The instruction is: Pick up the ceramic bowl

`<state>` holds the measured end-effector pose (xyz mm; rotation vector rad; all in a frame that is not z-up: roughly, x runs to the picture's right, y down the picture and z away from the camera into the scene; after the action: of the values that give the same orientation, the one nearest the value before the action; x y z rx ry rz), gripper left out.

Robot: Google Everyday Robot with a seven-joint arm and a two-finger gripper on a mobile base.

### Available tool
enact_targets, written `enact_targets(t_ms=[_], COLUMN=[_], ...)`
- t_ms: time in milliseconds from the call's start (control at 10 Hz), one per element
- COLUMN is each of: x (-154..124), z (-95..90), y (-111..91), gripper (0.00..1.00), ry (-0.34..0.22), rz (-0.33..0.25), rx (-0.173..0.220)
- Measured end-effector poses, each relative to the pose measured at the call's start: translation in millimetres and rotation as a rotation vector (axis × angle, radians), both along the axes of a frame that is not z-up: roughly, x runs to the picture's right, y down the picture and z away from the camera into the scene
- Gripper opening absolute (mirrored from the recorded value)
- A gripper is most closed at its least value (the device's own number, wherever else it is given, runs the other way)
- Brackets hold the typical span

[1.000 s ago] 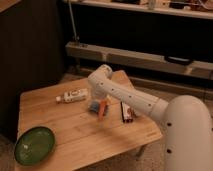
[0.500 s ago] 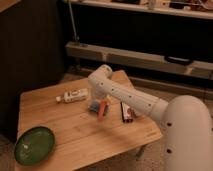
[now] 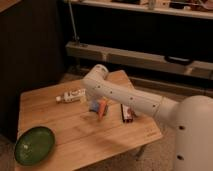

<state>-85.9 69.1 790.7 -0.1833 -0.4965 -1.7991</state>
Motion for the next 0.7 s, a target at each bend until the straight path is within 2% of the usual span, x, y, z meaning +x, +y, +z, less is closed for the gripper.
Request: enact_targets(t_ms=[100, 300, 400, 700], x=[-11.3, -32.5, -39.2, -38.9], z=[-25.5, -63.3, -71.8, -70.5], y=[6.8, 22.2, 27.0, 26.6], gripper=[0.80, 0.80, 0.80, 0.80], ry=[-0.024, -0.084, -0.103, -0.104], rz=[-0.041, -0.127, -0.155, -0.153], rx=[0.006, -0.010, -0.016, -0.018])
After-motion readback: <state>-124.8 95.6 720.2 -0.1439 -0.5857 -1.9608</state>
